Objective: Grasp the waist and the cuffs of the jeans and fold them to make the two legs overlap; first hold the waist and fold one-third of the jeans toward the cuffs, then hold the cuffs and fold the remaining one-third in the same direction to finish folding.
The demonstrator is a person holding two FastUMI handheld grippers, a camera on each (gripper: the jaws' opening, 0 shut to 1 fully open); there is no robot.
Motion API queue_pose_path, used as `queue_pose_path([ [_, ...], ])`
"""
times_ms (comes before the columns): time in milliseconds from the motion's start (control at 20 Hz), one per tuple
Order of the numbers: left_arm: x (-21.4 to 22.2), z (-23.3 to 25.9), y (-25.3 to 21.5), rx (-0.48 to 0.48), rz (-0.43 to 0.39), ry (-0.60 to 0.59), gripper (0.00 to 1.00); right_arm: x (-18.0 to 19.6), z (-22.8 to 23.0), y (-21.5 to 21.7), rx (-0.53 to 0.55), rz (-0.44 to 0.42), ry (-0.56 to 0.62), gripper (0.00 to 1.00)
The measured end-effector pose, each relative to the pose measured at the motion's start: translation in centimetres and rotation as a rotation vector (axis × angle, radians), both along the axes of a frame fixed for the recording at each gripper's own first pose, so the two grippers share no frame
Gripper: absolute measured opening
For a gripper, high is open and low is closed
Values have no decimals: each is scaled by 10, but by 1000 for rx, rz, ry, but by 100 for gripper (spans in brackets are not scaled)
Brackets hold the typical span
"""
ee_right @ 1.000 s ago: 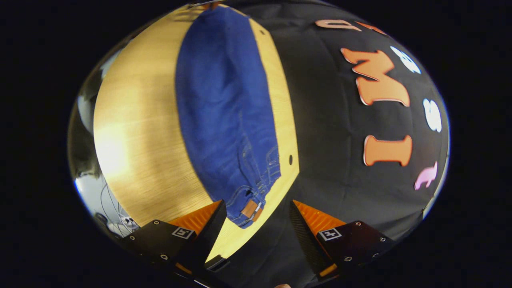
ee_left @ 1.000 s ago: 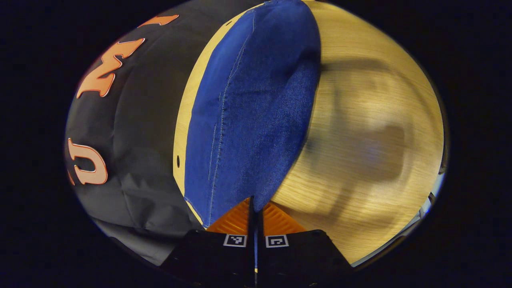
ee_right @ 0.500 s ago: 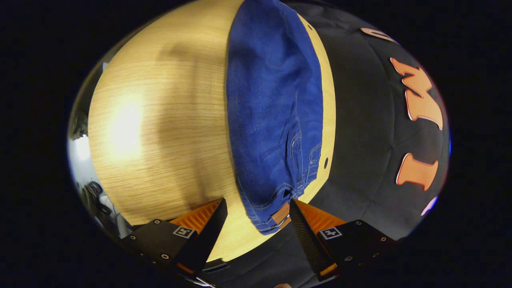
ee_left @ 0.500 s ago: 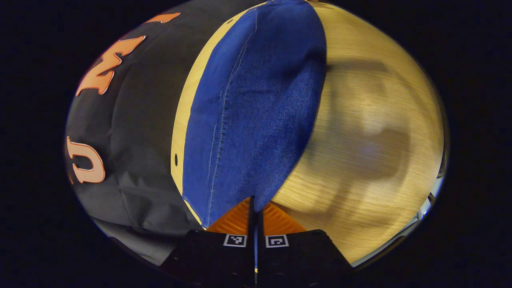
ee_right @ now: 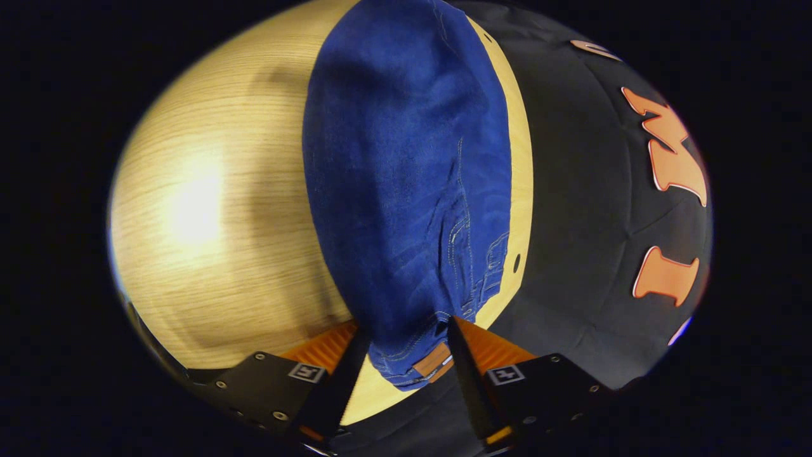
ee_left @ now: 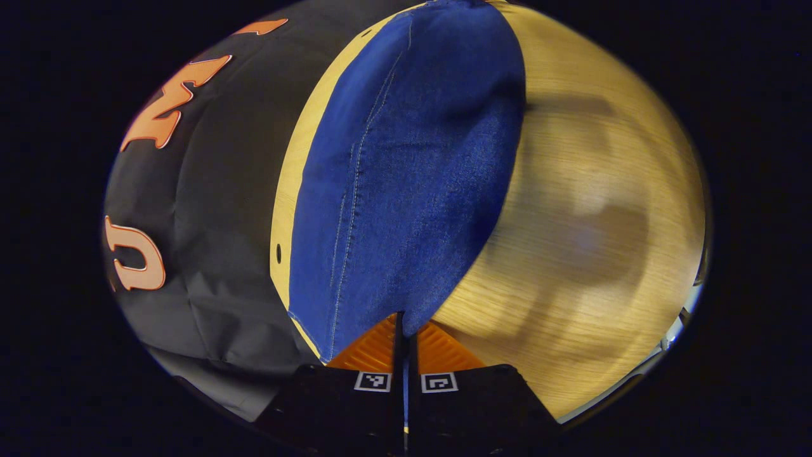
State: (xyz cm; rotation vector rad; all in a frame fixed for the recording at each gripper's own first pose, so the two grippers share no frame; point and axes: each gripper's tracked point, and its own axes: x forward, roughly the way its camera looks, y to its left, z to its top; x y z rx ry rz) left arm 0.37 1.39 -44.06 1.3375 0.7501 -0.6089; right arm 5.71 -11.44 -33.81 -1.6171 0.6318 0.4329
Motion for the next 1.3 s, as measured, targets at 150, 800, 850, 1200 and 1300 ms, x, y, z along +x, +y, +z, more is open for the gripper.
queue_pose_path([
  [150,-1,1,0,-7,13,5,3,1,-3,4,-26,48,7,10],
  [800,14,35,4,-138,95,214,2,5,34,9,198,-120,191,5],
  [850,20,36,4,-158,106,248,2,6,35,10,219,-125,225,5],
  [1200,49,63,1,-190,43,474,2,20,72,14,333,-223,327,5],
  [1300,52,70,1,-172,24,557,2,32,81,17,367,-238,363,5],
])
